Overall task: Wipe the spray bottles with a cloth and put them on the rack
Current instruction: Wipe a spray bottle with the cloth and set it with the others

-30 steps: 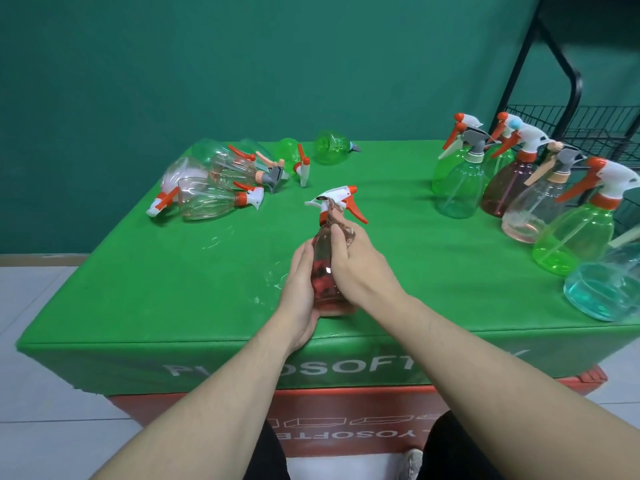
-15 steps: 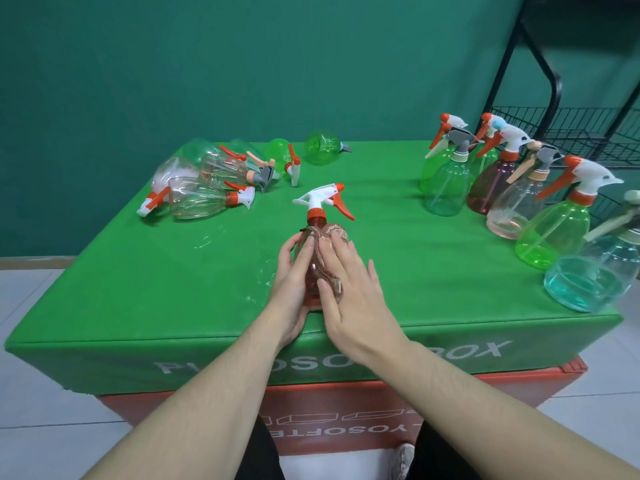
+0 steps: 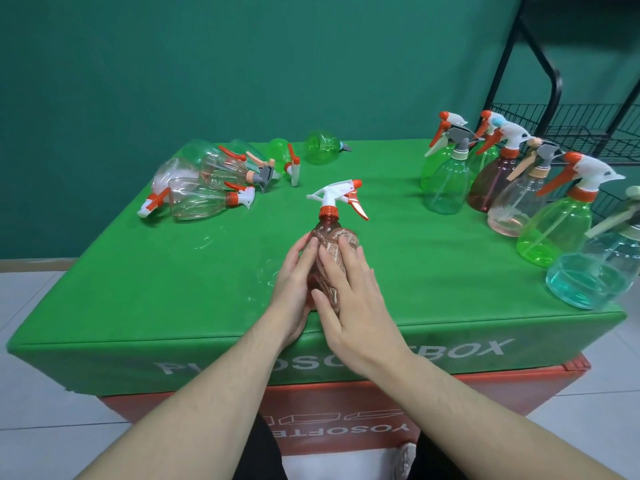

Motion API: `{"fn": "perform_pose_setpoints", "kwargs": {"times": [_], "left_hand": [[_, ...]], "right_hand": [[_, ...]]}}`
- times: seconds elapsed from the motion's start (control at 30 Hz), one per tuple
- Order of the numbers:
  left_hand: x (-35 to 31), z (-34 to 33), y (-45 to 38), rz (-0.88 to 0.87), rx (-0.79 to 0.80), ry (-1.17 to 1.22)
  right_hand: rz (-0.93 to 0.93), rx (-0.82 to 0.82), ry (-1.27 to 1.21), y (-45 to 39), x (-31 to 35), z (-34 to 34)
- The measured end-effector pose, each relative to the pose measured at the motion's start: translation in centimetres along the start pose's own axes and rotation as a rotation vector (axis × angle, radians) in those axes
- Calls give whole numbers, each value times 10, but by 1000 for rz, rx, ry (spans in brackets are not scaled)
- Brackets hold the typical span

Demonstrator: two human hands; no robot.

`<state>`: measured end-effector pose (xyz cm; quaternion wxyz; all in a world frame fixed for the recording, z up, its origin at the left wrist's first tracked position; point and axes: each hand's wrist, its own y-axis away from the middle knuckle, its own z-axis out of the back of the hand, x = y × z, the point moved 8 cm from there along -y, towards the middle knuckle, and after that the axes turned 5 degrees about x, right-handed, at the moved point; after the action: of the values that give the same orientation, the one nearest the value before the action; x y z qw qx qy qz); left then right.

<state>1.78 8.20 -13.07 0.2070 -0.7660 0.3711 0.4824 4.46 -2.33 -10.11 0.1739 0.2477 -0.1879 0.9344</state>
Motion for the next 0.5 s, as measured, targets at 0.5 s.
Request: {"fn": "perform_pose_setpoints", "kwargs": {"times": [0.5], "left_hand": [[-3, -4, 3, -9, 46, -47]], "right_hand": [[-121, -69, -252, -71, 1, 28]]}}
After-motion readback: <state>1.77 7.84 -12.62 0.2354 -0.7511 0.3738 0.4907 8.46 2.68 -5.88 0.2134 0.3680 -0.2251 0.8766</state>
